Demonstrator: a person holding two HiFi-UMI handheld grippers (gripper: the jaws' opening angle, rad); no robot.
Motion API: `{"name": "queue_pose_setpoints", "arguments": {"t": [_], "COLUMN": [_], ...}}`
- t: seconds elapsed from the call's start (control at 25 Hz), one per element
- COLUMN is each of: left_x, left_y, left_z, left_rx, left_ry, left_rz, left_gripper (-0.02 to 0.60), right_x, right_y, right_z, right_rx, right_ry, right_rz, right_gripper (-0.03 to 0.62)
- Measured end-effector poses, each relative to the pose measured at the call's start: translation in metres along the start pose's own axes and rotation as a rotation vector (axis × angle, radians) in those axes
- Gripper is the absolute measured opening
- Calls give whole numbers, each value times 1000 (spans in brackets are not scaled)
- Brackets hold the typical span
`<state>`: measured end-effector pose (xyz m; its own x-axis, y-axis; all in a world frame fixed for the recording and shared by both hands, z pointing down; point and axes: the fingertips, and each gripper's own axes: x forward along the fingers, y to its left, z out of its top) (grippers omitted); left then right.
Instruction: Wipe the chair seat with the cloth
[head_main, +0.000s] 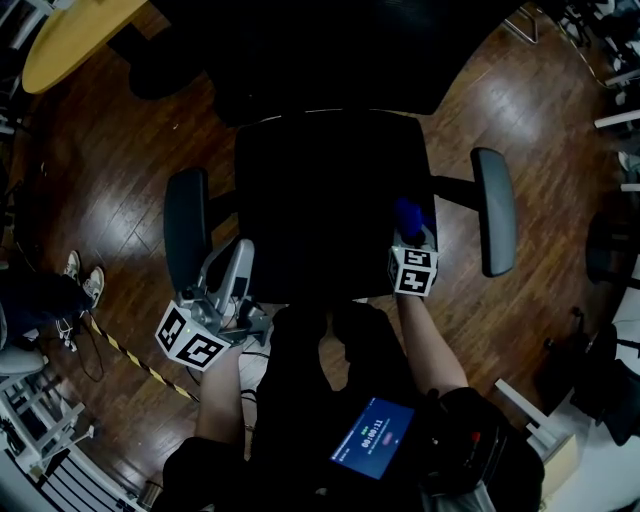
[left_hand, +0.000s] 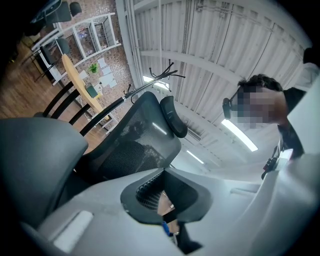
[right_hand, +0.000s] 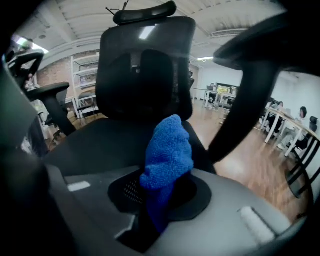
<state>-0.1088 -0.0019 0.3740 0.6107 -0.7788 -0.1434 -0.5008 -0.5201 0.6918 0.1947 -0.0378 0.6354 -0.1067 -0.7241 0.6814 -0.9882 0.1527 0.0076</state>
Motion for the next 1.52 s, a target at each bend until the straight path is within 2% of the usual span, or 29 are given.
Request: {"name": "queue_pose_setpoints", "arguments": {"t": [0.08,0.2,0.32,0.44,0.6,0.72,0.84,0.92,1.04,1.16,1.28,1.4,1.52], "left_x": [-1,-5,-8,-11,-16,-20,-20,-21,-27,-34,-32,-32,-29], "left_y": [0,-2,-4,-3,-4,-3,2,6,13,22,23,22,20], "left_z": [2,5,7,6,5,2,-1,-3,-9,-4,-6,-8,-9], "left_rx": [2,6,13,17,16,15,11,10,27,10,21,24,27], "left_ry": [-4,-13,-19,-18,-14,-5,3,14,44,22,24,31,33], "left_rz": [6,17,23,31,33,36,45,64,92,118,118,131,133], "left_gripper": [-9,-9,-9,-9,-9,-9,-9,-9,-9,-9,-9,-9,-9], "right_x": [2,-3,-16,-31,-43,-42,-37,-35,-37,-51,-66,-74,-74], "right_y": [61,178,277,338,358,348,305,257,161,60,-15,-47,-48], "right_z": [9,15,-2,-33,-52,-56,-64,-72,-83,-86,-85,-90,-83], "right_rx": [-7,-45,-90,-142,-197,-175,-158,-142,-105,-60,-33,-17,-9], "right_ry": [-11,-25,-5,26,-22,2,22,37,58,57,41,47,51], "right_rz": [125,347,520,623,649,665,596,522,384,227,86,29,8], "right_gripper": [83,83,83,83,83,83,83,83,83,83,83,83,83]}}
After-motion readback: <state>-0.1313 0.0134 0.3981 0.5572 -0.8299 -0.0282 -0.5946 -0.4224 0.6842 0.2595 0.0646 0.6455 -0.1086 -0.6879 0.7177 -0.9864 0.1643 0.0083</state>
